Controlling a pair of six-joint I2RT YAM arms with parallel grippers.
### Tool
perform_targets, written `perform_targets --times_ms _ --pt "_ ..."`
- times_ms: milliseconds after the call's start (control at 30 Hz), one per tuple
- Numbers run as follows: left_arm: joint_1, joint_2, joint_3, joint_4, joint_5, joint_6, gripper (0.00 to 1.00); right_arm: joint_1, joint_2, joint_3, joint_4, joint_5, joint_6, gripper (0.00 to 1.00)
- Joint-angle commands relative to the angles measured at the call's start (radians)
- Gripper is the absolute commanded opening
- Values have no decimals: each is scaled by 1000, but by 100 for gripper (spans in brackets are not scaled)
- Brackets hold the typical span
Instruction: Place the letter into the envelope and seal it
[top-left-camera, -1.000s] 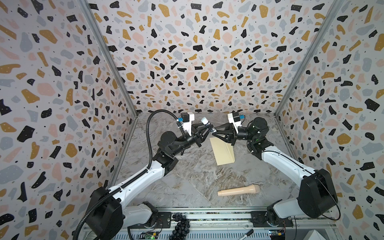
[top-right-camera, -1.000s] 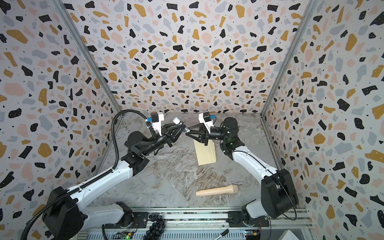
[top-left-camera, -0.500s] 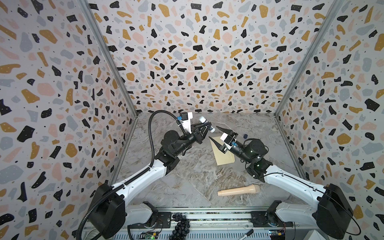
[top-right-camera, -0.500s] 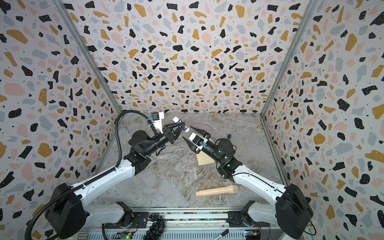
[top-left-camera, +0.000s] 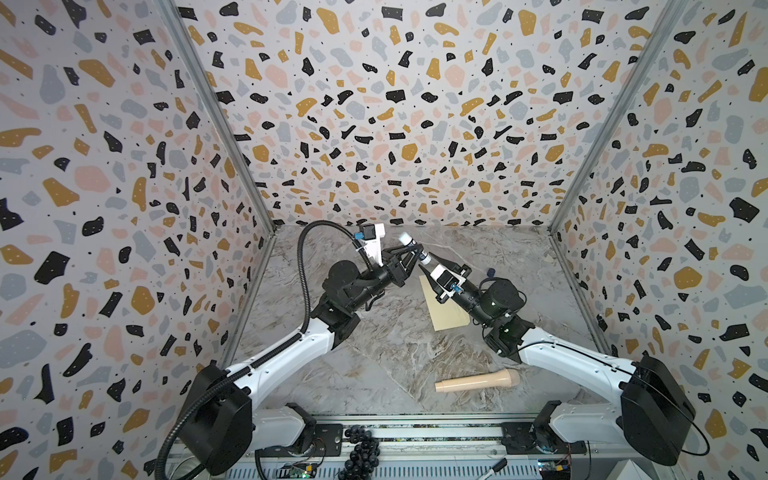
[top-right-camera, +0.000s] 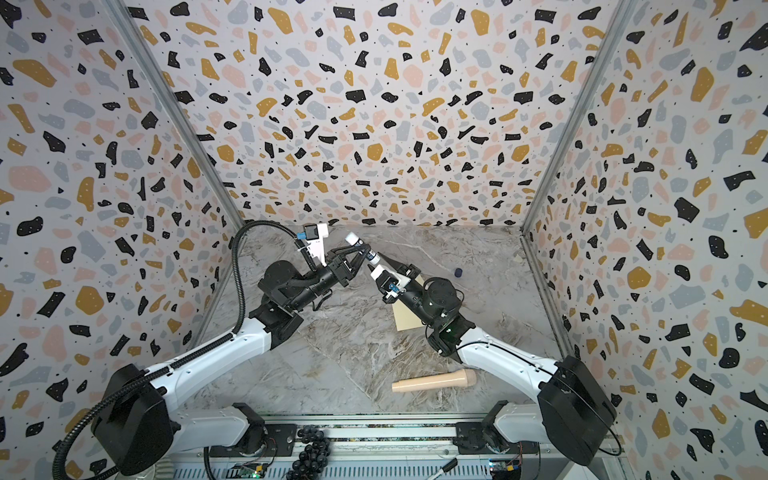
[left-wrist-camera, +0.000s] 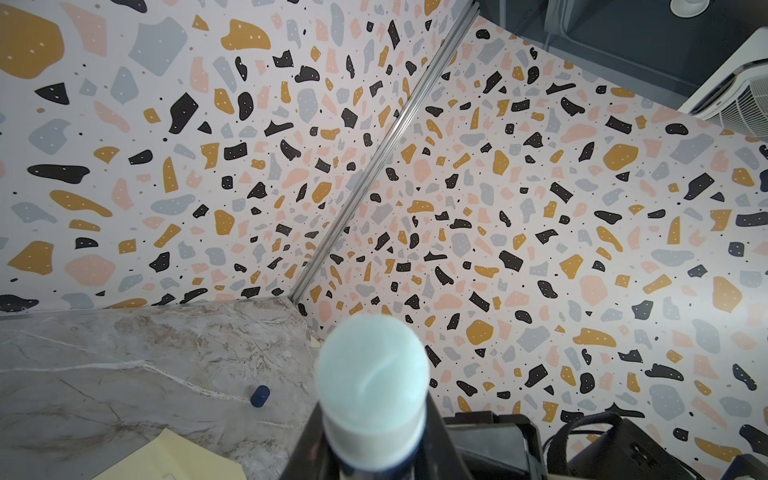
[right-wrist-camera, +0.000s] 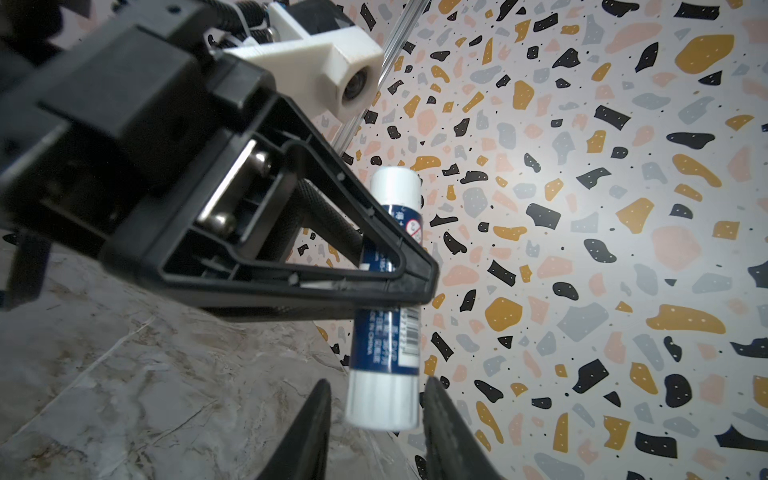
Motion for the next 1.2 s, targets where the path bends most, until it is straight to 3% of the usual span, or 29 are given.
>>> perform_targets --times_ms 0,167,400,500,633,733,833,900,1167 --pt "-3 -9 37 74 9 -2 0 6 -8 46 41 19 7 33" --pt "-3 -8 37 76 11 -3 0 7 -2 56 39 19 16 25" --pt "-3 -7 30 82 23 8 0 -4 -18 62 22 -35 67 4" --pt "-3 -7 25 86 43 36 0 -83 -37 80 -27 -227 233 1" --pt "-3 -12 15 133 122 90 0 -262 -2 144 -12 -708 618 0" --pt "-3 -17 15 151 181 136 0 -320 71 187 131 -975 897 0" --pt "-3 -29 14 148 212 180 0 -330 130 204 305 -1101 1112 0" --pt "-4 -37 12 139 218 203 0 -331 156 221 338 -1133 1184 0" --pt "-4 -50 -3 145 230 228 0 -331 199 255 324 -1209 1251 2"
